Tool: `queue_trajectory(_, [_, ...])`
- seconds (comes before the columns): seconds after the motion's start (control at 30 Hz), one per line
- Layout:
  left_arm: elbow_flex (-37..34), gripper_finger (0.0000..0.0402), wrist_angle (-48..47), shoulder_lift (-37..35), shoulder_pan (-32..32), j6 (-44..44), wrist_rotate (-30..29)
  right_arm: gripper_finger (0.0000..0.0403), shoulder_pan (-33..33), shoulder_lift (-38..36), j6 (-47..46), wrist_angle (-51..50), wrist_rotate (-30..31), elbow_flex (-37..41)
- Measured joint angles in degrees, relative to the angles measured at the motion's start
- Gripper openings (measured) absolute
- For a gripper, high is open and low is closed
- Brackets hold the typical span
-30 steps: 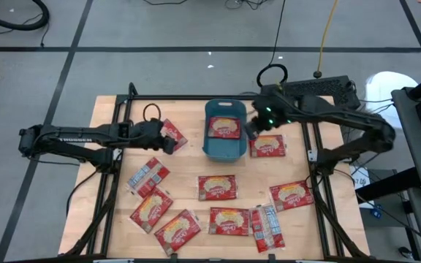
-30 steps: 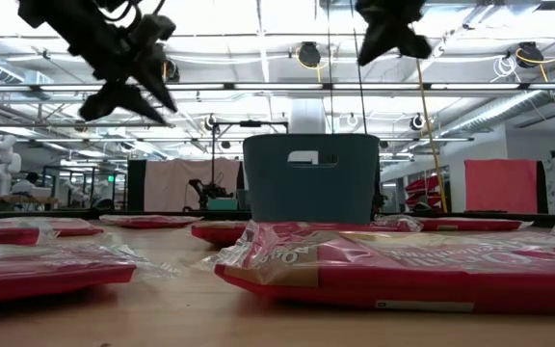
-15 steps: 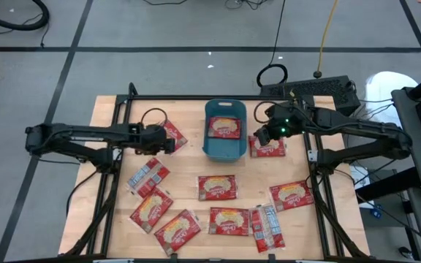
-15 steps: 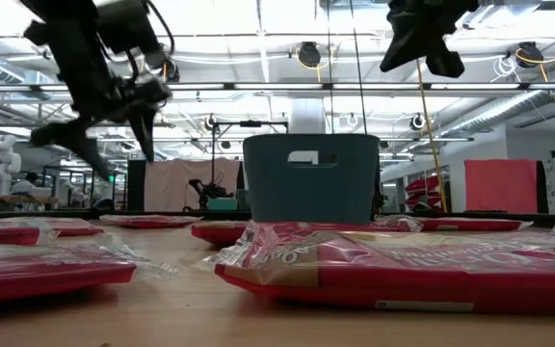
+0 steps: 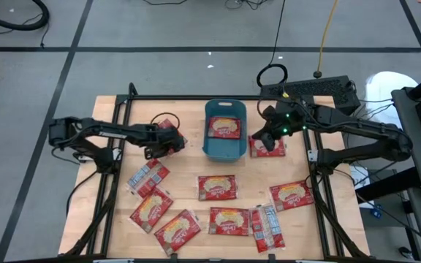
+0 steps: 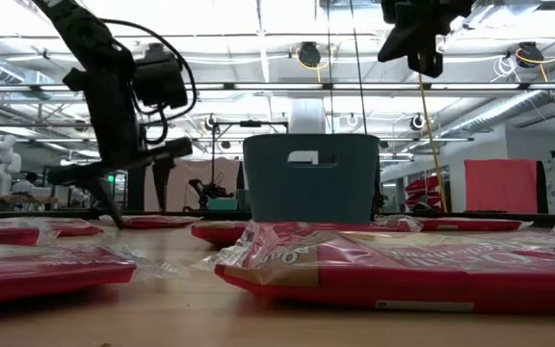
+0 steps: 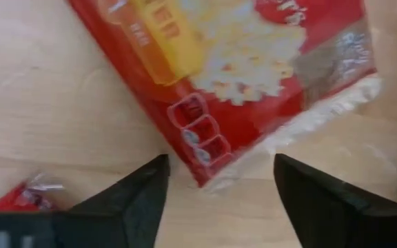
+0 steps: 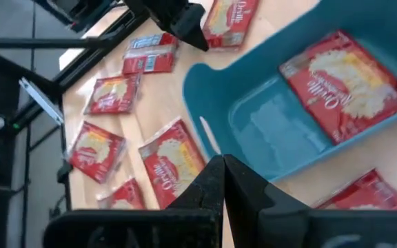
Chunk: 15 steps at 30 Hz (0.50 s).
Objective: Sort popcorn bags into baskets
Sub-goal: Put the red popcorn bag into the blue bin
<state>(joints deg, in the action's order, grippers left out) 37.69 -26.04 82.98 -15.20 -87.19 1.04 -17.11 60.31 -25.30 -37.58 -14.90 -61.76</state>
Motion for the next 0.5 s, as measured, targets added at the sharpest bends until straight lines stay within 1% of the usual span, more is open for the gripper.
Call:
queue_trajectory(0.1, [0.19,0.0224,-0.14,1.5,0.0,0.1,-0.04,0.0,-1.44,0.0,4.46,0.07,-0.37,0.0])
queue_trajectory(0.17, [0.13,0.0189,-0.32,1.95,0.0,1.89,-0.11,0.0,-2.18,0.0,5.93,0.09,-0.43,0.0])
queue_trajectory(0.4, [0.0,0.0022,-2.21,1.96,-0.79,11.42,0.1,0.0,-3.83,-0.2,9.12,0.07,-2.08,0.0])
queue_trajectory(0.43, [0.0,0.0013,-1.98,1.5,-1.14,12.79,0.65,0.0,-4.03,-0.2,9.65,0.07,-2.17,0.0])
queue_trajectory(0.5, [0.09,0.0011,-1.21,0.64,-1.56,14.95,1.96,0.0,-4.51,-0.2,10.02,0.07,-2.06,0.0])
